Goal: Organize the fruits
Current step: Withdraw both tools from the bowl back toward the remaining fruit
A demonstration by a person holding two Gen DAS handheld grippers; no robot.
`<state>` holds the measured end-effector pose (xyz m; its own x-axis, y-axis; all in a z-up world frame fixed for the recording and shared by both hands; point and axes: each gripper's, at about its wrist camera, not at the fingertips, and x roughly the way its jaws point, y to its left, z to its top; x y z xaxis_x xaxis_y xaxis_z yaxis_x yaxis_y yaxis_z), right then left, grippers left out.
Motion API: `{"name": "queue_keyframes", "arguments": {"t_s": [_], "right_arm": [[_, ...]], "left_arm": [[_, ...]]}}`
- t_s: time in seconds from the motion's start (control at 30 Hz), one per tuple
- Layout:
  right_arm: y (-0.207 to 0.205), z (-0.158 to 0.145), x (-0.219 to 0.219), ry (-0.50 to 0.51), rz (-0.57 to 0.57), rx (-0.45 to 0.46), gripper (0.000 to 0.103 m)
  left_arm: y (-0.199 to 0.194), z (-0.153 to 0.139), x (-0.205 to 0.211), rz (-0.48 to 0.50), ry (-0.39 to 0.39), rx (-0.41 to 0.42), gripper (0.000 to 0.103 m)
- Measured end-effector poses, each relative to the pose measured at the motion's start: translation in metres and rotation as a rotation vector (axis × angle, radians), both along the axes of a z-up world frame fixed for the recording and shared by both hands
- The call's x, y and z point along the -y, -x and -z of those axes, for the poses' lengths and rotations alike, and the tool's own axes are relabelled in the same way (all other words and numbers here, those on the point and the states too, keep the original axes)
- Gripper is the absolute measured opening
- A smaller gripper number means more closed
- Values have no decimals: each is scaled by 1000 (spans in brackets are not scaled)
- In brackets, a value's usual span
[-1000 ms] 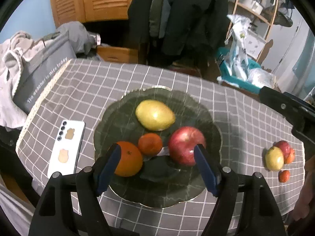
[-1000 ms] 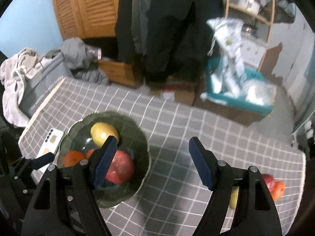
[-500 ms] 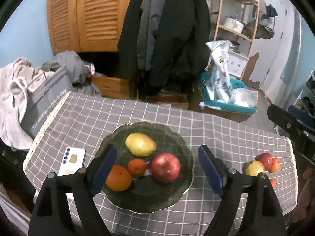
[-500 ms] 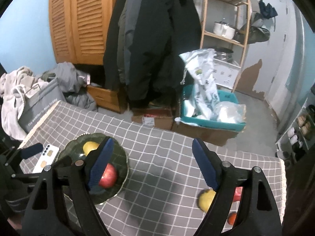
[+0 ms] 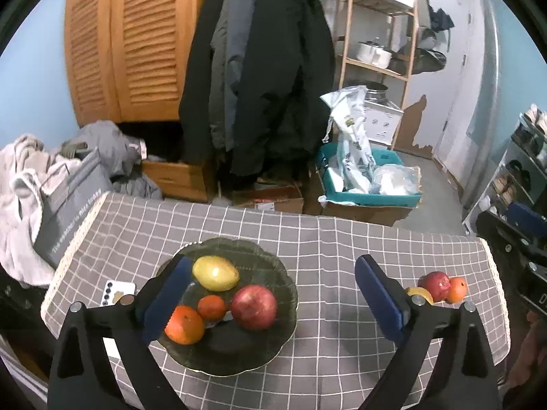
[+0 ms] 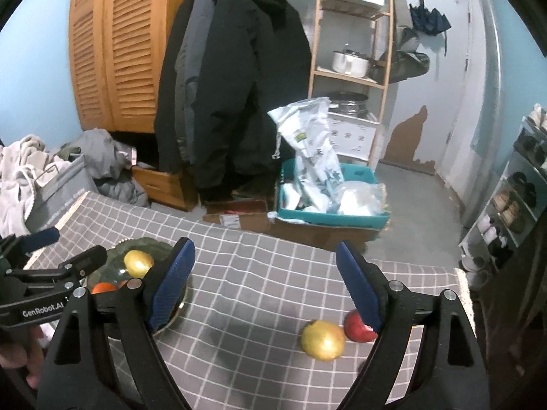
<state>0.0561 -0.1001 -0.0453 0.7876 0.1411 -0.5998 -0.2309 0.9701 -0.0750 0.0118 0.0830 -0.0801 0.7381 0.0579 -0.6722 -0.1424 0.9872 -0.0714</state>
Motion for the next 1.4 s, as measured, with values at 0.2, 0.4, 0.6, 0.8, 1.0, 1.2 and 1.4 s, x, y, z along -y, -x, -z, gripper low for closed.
{"name": "queue_keyframes", "arguments": {"t_s": [0.2, 0.4, 0.6, 0.8, 1.0, 1.2, 1.4], "right_arm": [[12, -8, 26, -2, 30, 24, 85], [19, -9, 49, -4, 69, 33, 86], [26, -9, 77, -15, 114, 41, 86], [25, -3, 102, -31, 158, 20, 86], [26, 3, 121, -32, 183, 2, 86], [21, 18, 140, -44, 213, -47, 86], [14, 44, 157, -46, 250, -117, 86]], "left_arm": [[-1, -7, 22, 38, -11, 12, 102], [-2, -13, 52, 91, -32, 19, 102], [-4, -16, 80, 134, -57, 24, 102], [-7, -14, 97, 162, -68, 17, 102], [-14, -5, 111, 188, -58, -7, 102], [-23, 9, 130, 227, -46, -45, 102], [-32, 32, 146, 255, -63, -86, 102]]}}
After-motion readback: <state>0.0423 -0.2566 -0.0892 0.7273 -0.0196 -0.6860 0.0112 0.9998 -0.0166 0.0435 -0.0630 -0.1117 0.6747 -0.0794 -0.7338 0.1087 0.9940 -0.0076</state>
